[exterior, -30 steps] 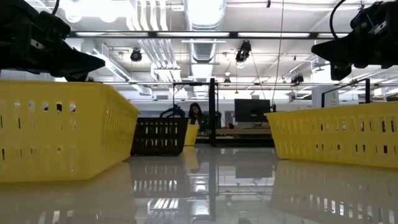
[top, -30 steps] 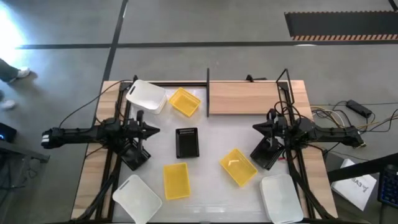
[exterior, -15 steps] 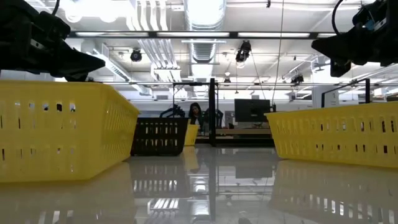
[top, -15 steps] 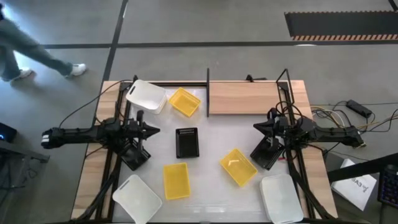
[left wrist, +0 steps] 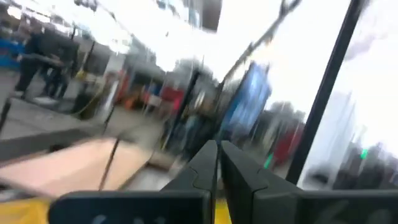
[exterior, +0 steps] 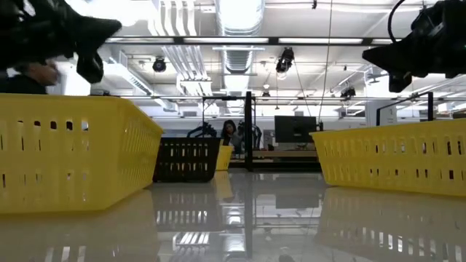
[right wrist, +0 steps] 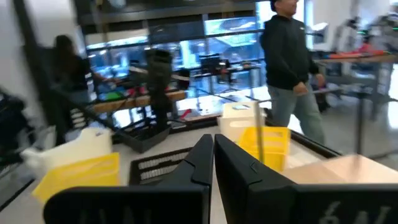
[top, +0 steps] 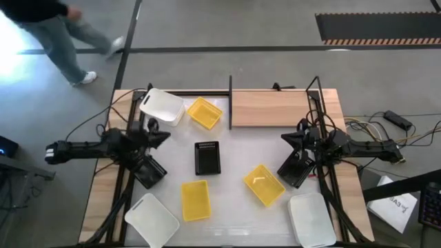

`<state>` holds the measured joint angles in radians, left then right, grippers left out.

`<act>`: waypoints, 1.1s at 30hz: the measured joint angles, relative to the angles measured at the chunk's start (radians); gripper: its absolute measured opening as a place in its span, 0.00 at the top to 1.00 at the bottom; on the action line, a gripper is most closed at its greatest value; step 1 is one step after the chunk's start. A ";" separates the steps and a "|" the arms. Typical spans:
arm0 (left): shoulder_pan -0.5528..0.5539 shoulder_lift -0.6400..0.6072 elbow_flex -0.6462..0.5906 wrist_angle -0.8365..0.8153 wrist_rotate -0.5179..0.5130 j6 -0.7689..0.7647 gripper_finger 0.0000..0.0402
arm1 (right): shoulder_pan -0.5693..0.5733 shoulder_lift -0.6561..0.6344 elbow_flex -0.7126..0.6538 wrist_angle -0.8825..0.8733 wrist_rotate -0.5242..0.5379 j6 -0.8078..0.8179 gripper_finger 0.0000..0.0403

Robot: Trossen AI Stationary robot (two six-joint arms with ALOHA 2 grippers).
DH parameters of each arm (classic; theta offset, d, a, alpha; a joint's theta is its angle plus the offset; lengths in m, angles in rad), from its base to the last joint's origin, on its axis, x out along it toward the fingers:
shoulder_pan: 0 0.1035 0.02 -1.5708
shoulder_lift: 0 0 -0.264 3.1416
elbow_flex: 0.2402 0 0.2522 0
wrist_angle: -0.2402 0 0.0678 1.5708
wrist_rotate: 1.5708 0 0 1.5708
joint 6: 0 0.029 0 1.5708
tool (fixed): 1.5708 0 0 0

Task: Stack baskets on shelf by color
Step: Put the center black bin on the shelf

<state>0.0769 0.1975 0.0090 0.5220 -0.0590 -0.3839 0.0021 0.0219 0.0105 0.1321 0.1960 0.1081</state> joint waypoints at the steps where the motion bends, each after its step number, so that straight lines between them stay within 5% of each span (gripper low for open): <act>1: 0.000 0.002 0.000 0.058 -0.014 -0.016 0.99 | 0.000 0.000 0.000 0.000 0.021 0.003 0.98; 8: 0.000 0.002 0.001 0.332 -0.055 -0.027 0.99 | 0.000 0.001 0.000 -0.001 0.049 -0.028 0.98; 14: 0.001 0.099 0.060 0.215 -0.142 -0.003 0.99 | 0.000 0.001 0.000 -0.007 0.050 -0.030 0.98; 24: 0.000 0.619 0.340 0.074 -0.175 0.167 0.99 | 0.000 0.001 0.000 -0.034 0.050 0.012 0.98; 30: -0.022 0.995 0.539 0.060 -0.031 0.155 0.99 | 0.000 0.002 0.000 -0.054 0.049 0.012 0.98; 33: -0.063 1.165 0.724 -0.200 -0.025 0.160 0.99 | 0.000 0.006 0.000 -0.054 0.049 0.012 0.98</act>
<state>0.0140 1.3630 0.7331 0.3220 -0.0841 -0.2242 0.0021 0.0282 0.0104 0.0784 0.2447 0.1204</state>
